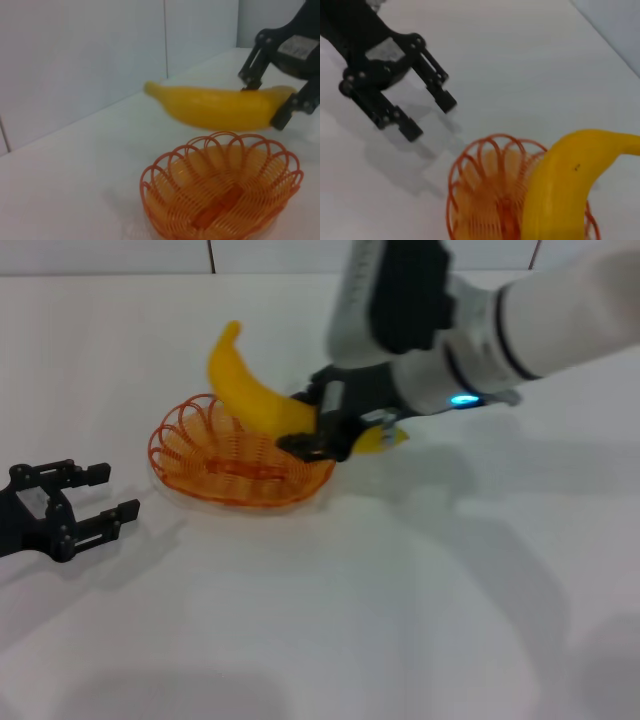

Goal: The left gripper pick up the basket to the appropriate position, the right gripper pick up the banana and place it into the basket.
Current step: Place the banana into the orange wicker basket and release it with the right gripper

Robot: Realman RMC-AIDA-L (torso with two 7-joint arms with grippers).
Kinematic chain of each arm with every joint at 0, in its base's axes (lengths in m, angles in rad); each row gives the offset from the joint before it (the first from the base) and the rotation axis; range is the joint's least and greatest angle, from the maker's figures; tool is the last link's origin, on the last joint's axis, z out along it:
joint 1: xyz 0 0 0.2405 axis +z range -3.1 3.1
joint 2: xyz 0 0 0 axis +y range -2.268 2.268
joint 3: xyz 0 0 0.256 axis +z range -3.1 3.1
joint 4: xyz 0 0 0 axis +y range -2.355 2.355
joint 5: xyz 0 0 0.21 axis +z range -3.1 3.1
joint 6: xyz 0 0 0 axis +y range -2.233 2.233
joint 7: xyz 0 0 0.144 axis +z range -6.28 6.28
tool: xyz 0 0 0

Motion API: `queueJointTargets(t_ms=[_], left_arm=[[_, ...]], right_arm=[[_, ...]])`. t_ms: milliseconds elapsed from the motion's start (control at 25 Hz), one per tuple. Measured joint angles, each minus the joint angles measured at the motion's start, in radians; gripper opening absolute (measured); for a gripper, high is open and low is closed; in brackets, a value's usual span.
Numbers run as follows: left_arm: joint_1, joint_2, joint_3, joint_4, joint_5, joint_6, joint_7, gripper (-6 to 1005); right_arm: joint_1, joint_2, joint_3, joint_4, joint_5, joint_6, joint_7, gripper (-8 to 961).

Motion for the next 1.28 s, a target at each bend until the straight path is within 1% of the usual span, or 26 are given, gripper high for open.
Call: queueJointTargets(t_ms=[240, 440, 640, 800, 960, 1040, 1120, 1200, 1280], left_arm=[[-0.010, 0.000, 0.006, 0.000, 0.000, 0.000, 0.000, 598], [-0.012, 0.000, 0.007, -0.001, 0.000, 0.002, 0.000, 598], [-0.014, 0.000, 0.008, -0.001, 0.000, 0.003, 0.000, 598], [-0.011, 0.000, 0.008, -0.002, 0.000, 0.005, 0.000, 598], [-0.008, 0.000, 0.008, -0.002, 0.004, 0.005, 0.000, 598], [-0.006, 0.000, 0.008, -0.002, 0.005, 0.005, 0.000, 598], [-0.005, 0.000, 0.008, -0.002, 0.005, 0.005, 0.000, 598], [-0.004, 0.000, 0.008, -0.002, 0.003, 0.005, 0.000, 598], [-0.003, 0.000, 0.008, -0.003, 0.002, 0.005, 0.000, 598]], right_arm=[[0.104, 0.002, -0.109, 0.128, 0.001, 0.095, 0.054, 581], [0.154, 0.005, -0.172, 0.201, 0.027, 0.156, 0.064, 599], [0.159, 0.005, -0.181, 0.213, 0.056, 0.170, 0.062, 617], [0.150, 0.004, -0.182, 0.197, 0.071, 0.173, 0.054, 632], [0.127, 0.000, -0.182, 0.152, 0.071, 0.167, 0.051, 646], [0.099, -0.002, -0.182, 0.110, 0.066, 0.164, 0.046, 654], [0.055, -0.005, -0.174, 0.053, 0.065, 0.163, 0.034, 661], [-0.015, -0.007, -0.144, -0.024, 0.068, 0.161, 0.003, 668], [-0.095, -0.007, -0.097, -0.095, 0.083, 0.151, -0.047, 848]])
